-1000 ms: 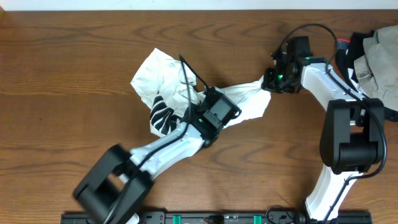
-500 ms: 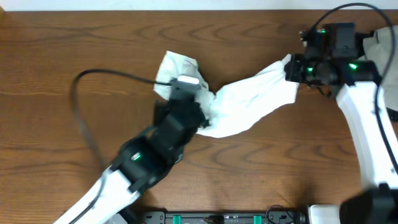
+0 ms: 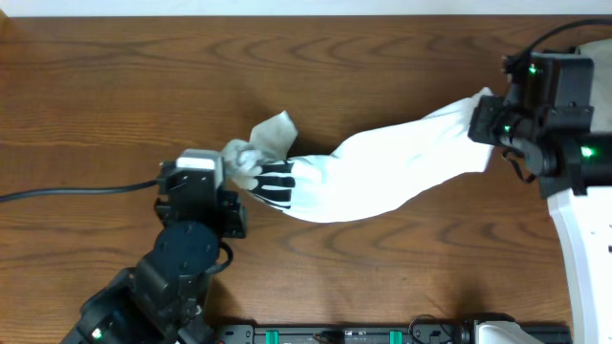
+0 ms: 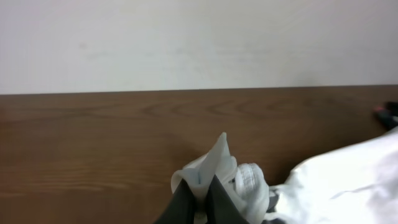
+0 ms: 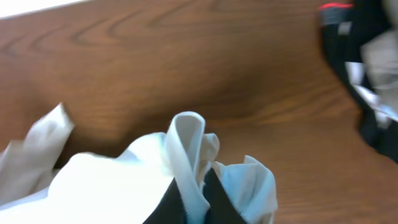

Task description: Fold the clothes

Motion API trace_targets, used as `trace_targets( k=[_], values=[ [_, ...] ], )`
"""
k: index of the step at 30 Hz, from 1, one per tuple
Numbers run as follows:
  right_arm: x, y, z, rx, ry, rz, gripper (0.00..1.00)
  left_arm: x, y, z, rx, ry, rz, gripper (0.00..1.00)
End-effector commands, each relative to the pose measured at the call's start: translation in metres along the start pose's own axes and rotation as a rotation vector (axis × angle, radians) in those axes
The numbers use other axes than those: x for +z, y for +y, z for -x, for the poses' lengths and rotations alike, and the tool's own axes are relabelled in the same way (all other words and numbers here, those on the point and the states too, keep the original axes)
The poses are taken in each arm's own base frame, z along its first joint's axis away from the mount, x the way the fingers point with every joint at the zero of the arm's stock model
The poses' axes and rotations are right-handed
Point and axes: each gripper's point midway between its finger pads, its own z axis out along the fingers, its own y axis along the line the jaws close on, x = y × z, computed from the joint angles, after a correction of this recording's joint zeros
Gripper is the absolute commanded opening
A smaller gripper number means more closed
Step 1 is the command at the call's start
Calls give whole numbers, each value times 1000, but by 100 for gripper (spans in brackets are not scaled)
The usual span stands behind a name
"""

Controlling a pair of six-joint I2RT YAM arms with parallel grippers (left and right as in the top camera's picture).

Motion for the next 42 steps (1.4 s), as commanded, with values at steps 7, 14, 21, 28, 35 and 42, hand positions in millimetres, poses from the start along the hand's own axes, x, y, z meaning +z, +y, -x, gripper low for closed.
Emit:
trace_targets(
  k=[7, 14, 21, 28, 35, 42],
  values=[
    [-48, -42, 22, 116, -174, -154, 6, -6, 21, 15, -52, -59, 105, 6],
    [-88, -38, 26, 119, -280, -125, 6, -19, 22, 43, -104, -118, 85, 6],
    [-132, -30, 27, 117, -387, -63, 13, -41, 29, 77, -161, -183, 63, 6],
    [-152, -23, 32, 124, -447, -15, 15, -58, 34, 100, -205, -232, 44, 6],
    [-116, -21, 52, 146, -410, -20, 15, -35, 31, 99, -171, -213, 147, 6],
    [-39, -24, 58, 146, -258, -64, 17, 24, 7, 77, 8, -105, 296, 17]
  ],
)
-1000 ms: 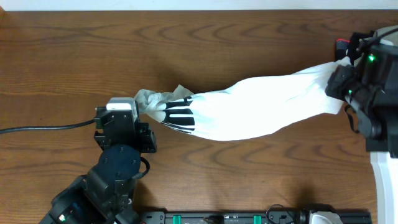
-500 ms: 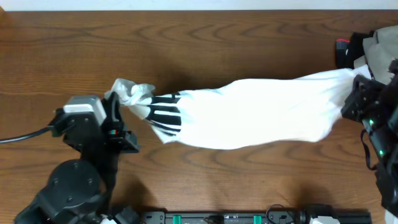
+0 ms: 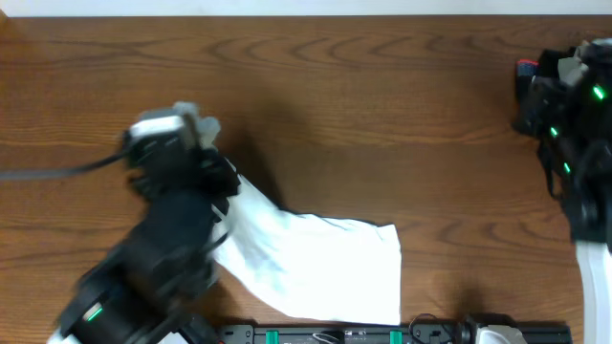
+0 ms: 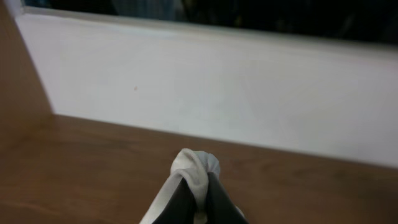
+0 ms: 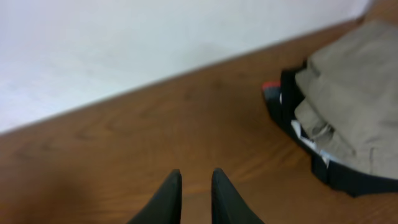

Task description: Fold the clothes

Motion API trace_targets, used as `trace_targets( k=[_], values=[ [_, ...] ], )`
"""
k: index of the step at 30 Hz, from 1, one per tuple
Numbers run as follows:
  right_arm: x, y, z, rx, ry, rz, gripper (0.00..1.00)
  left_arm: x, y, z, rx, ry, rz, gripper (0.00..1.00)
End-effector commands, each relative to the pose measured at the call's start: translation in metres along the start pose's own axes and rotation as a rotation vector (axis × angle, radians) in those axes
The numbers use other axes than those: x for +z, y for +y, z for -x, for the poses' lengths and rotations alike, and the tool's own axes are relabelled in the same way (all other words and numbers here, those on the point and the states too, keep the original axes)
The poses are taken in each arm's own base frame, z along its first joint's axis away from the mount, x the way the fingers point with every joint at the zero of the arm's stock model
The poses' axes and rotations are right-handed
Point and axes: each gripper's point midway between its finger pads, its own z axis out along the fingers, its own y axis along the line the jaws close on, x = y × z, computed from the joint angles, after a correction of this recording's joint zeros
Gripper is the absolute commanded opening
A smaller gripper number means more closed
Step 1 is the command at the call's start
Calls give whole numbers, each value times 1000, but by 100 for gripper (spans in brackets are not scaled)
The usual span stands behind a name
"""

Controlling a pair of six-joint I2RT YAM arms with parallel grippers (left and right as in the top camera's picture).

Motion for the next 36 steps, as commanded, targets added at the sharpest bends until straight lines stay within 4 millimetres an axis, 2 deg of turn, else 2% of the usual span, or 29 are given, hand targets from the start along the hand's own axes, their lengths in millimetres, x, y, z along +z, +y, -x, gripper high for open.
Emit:
trace_targets(
  k=[1, 2, 4, 6, 9, 12, 15, 18, 21, 27, 30, 32, 36],
  values=[
    [29, -2, -13, 9, 78, -23, 21, 23, -9, -12, 103, 30, 96, 34],
    [39, -2, -20, 7, 115, -27, 26, 30, -14, -20, 132, 48, 111, 50],
    [53, -2, -32, 4, 170, -25, 32, 42, -24, -34, 181, 83, 126, 54],
    [64, 4, -44, 7, 226, 4, 36, 55, -32, -47, 222, 114, 142, 64],
    [76, 21, -61, -17, 310, 106, 57, 70, -34, -62, 263, 152, 177, 65],
    [78, 41, -80, -41, 405, 240, 72, 80, -28, -70, 284, 178, 211, 70],
    [73, 50, -101, -53, 500, 315, 78, 83, -23, -80, 290, 225, 207, 73],
    [67, 47, -116, -56, 571, 303, 79, 85, -27, -98, 297, 312, 129, 74],
    [57, 47, -133, -81, 647, 301, 80, 88, -35, -121, 282, 424, 26, 83],
    [33, 60, -185, -168, 825, 321, 82, 97, -32, -158, 243, 609, -59, 95],
    [30, 66, -208, -208, 873, 329, 82, 102, -29, -171, 230, 666, -66, 99],
    [30, 67, -226, -204, 913, 322, 82, 104, -27, -179, 224, 703, -67, 98],
    [38, 61, -263, -147, 971, 280, 82, 106, -20, -189, 232, 744, -40, 98]
  ],
)
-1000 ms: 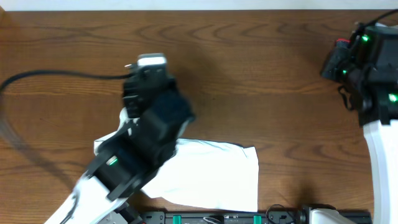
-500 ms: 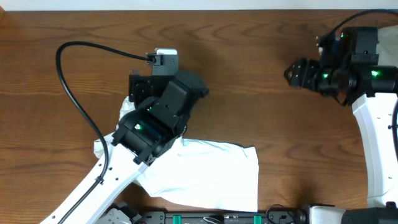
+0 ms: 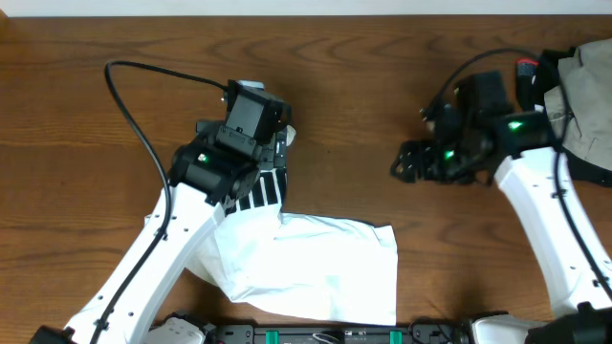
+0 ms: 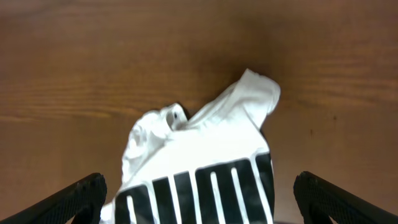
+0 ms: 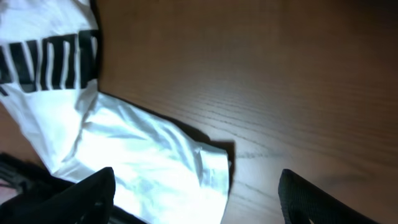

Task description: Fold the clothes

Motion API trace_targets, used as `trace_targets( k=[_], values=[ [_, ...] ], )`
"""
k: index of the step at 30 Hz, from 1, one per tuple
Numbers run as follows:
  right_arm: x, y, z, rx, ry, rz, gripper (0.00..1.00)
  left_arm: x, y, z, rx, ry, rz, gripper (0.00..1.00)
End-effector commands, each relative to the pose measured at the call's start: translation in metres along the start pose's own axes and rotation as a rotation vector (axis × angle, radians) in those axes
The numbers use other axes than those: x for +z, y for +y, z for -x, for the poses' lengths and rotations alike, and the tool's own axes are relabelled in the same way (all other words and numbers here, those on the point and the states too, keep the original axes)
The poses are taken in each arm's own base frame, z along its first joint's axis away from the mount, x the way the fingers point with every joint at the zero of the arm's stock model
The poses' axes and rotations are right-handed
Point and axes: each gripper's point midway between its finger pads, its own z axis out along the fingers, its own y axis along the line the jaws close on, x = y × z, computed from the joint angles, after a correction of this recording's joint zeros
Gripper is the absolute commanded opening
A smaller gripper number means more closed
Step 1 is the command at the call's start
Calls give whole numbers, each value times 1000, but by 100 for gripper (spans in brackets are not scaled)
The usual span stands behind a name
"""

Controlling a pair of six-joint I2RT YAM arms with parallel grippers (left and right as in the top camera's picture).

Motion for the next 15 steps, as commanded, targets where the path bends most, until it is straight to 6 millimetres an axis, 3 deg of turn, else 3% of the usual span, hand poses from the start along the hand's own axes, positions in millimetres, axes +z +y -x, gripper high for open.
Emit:
trace_targets(
  k=[1, 5, 9, 15],
  values=[
    [26, -8, -23, 90, 66, -5, 82, 1, -4, 0, -12, 21, -33, 98],
    [52, -18, -48, 152, 127, 0, 80, 6, -5, -2, -8, 33, -29, 98],
    [69, -10, -68, 147, 181, 57, 79, 12, -8, -3, -3, 44, -25, 98],
    [95, -12, -105, 165, 253, 7, 80, 22, -10, -7, 7, 72, -17, 98]
  ],
)
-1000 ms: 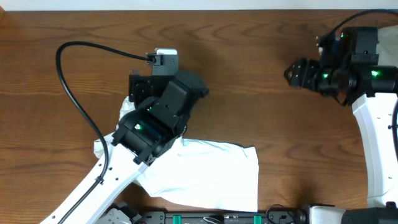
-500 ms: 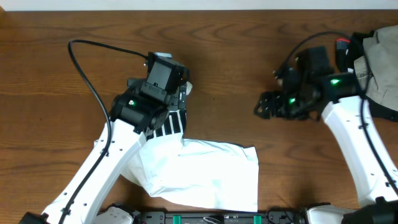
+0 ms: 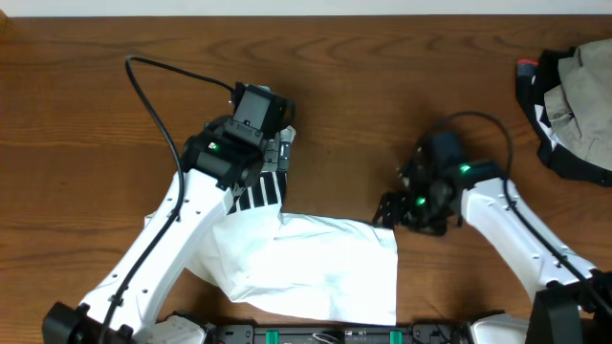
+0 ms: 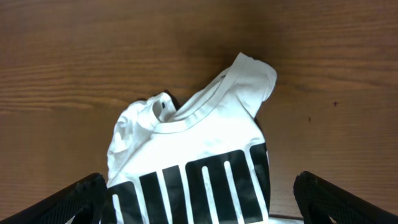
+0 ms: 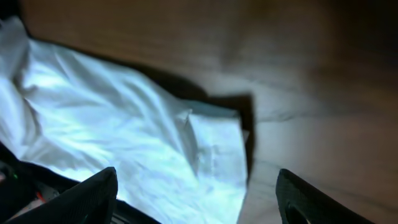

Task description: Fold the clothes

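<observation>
A white T-shirt [image 3: 316,263] with a black striped print lies spread at the front middle of the table, its collar end pointing back left. My left gripper [image 3: 274,158] hovers open above the collar. The left wrist view shows the collar and print [image 4: 193,137] between the wide-apart fingertips of that gripper [image 4: 199,199]. My right gripper [image 3: 394,216] is open over the shirt's far right corner. The right wrist view shows that corner [image 5: 214,134] under the right gripper [image 5: 196,196]. Neither gripper holds anything.
A pile of beige and black clothes [image 3: 579,86] sits at the table's far right back. A black cable [image 3: 153,86] loops from the left arm over the table's left half. The shirt's near hem reaches the front edge rail [image 3: 316,334].
My right gripper has moved from behind the shirt towards the front, now over the shirt's far right corner. The left gripper stays open above the collar, shifted only slightly. The shirt lies unchanged.
Both grippers were first shut on the shirt, holding it stretched between them. Then the right gripper was open at the far right, while the left was still shut on the shirt. Later the left was open above the collar, and now the right is at the shirt's corner.
</observation>
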Motion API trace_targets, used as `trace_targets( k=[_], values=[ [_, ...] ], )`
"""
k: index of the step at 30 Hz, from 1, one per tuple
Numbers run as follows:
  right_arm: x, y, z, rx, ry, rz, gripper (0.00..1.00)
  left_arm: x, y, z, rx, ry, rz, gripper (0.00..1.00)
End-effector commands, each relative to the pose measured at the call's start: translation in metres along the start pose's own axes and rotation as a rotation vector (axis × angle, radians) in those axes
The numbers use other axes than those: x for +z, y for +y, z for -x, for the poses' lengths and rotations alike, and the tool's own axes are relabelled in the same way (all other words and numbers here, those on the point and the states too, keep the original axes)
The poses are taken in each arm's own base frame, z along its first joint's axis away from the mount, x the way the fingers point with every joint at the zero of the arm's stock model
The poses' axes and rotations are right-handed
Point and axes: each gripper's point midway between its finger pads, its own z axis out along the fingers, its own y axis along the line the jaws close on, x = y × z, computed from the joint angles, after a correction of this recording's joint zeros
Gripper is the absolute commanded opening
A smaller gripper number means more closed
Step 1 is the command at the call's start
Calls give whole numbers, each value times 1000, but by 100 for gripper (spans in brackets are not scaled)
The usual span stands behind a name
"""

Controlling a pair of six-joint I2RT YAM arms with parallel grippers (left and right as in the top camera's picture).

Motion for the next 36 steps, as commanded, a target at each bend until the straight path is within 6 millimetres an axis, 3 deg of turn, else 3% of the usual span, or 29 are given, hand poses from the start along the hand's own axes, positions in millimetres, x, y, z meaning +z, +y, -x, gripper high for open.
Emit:
trace_targets(
  k=[1, 6, 17, 31, 33, 36],
  values=[
    [19, -3, -19, 54, 42, -20, 80, 4, 0, 2, -9, 8, 3, 98],
    [34, -9, -24, 76, 34, -19, 79, 7, -1, 1, -7, 20, 6, 98],
    [36, -1, -3, 33, -54, 19, 70, 7, -1, 1, -7, 20, 6, 98],
    [48, -11, -10, 56, -56, 12, 67, 8, -1, 1, -7, 20, 6, 98],
    [48, -10, -7, 59, -66, 19, 63, 8, -1, 1, -7, 20, 6, 98],
    [48, -9, -5, 71, -75, 23, 49, 8, -1, 1, -7, 20, 6, 98]
  ],
)
